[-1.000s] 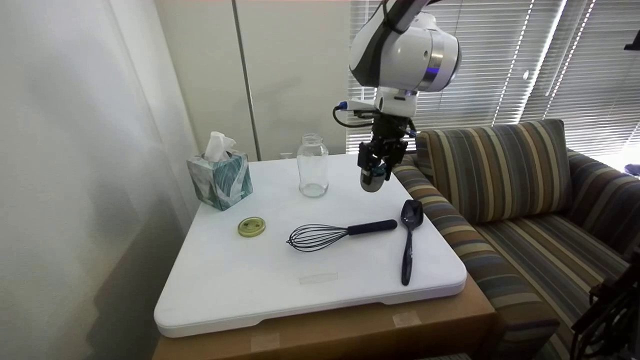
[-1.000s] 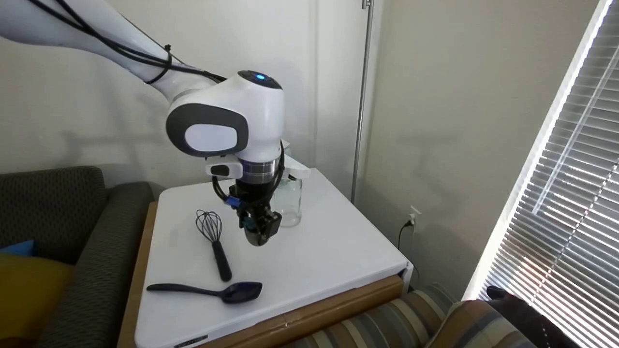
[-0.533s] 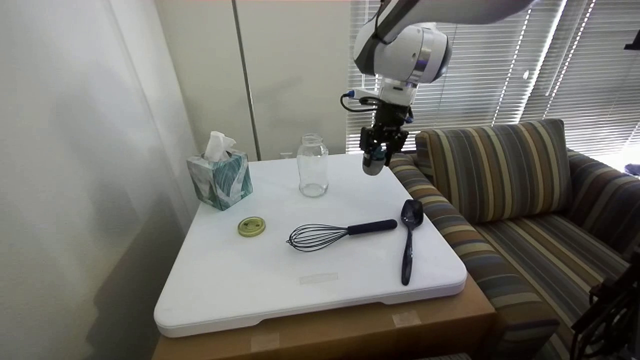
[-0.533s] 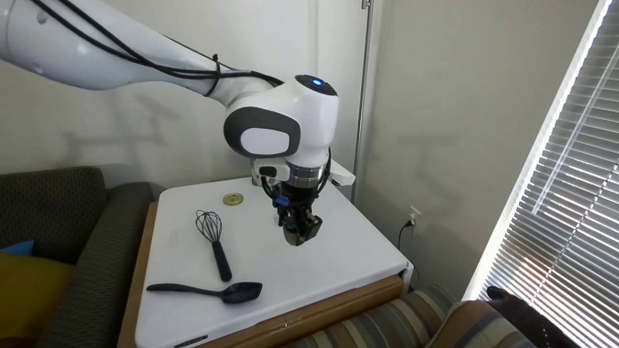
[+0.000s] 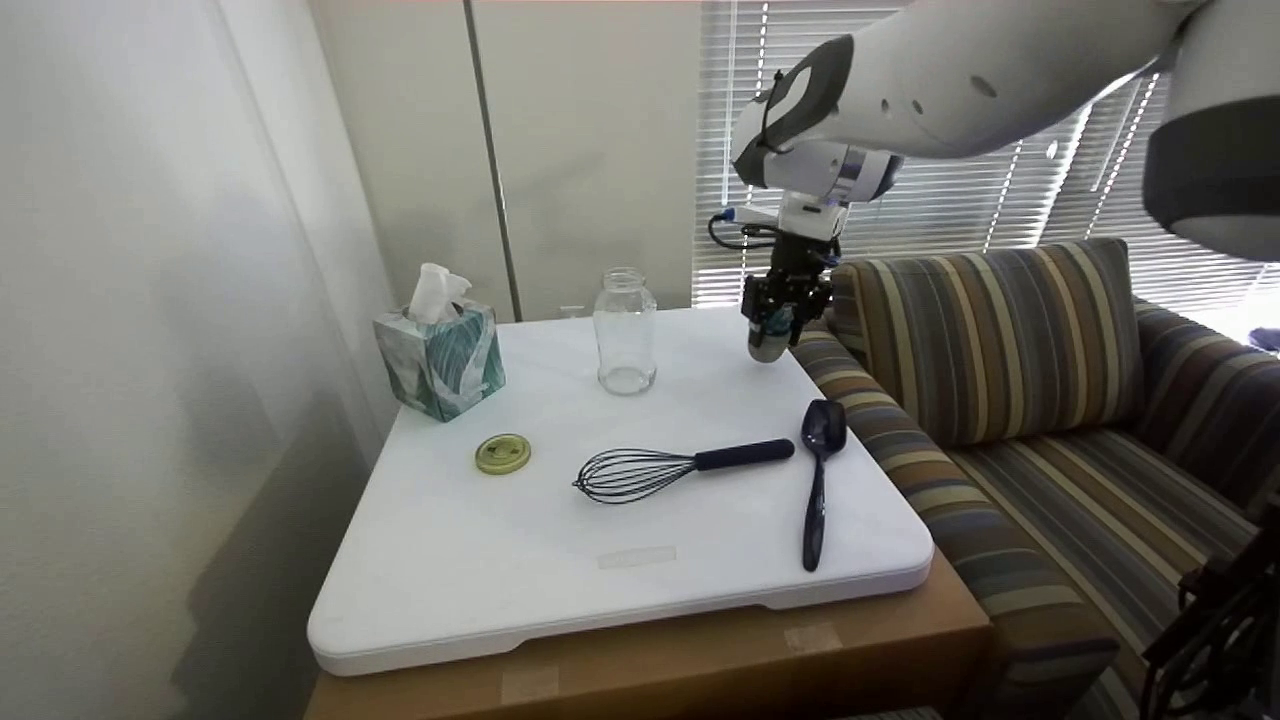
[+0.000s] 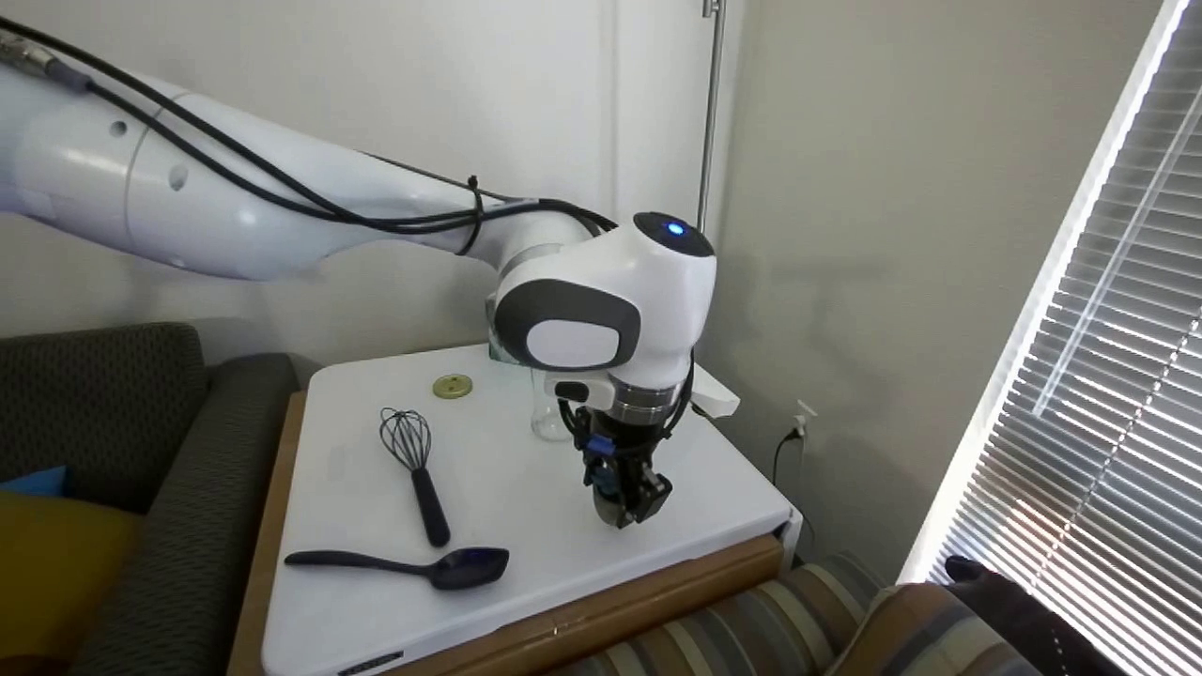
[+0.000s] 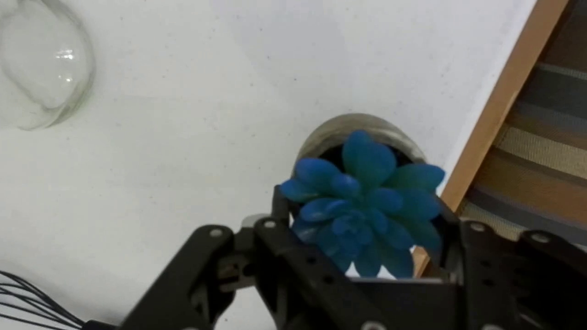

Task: Remove the spoon from the jar and put it on the table, move the grey object backwards, put the whisk beside the spoon, and then move the glass jar forward

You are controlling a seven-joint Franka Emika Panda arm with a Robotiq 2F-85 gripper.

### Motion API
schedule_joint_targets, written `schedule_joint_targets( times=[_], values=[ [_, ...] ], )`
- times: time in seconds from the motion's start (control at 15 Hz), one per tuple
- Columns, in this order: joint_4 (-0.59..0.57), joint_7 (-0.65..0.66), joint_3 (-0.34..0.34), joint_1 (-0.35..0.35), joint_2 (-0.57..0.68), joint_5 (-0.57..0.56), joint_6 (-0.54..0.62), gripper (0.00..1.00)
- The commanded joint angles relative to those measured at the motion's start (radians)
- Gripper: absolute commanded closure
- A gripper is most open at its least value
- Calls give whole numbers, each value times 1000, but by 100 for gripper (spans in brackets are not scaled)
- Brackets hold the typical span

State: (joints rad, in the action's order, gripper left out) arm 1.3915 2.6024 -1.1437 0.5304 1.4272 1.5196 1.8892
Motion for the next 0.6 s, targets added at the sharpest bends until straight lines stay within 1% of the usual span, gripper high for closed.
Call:
schedule_joint_targets(
  times=[0.0, 0.07, 0.13, 0.2, 0.27, 0.33, 0.4, 0.47, 0.53],
  values=[
    [-33, 0, -1, -19, 30, 84, 41, 58],
    [-29, 0, 150, -74, -89, -55, 177, 58],
    [-22, 2, 170, -77, -97, -72, 227, 58],
    [-25, 3, 48, -22, 11, 67, 175, 58],
    [-23, 3, 64, -27, -5, 63, 199, 58],
    [-23, 2, 219, -99, -128, -101, 314, 58],
    [-26, 3, 65, -30, -8, 42, 222, 58],
    [-26, 3, 79, -35, -17, 33, 234, 58],
    [-34, 3, 73, -38, -15, 26, 222, 58]
  ],
)
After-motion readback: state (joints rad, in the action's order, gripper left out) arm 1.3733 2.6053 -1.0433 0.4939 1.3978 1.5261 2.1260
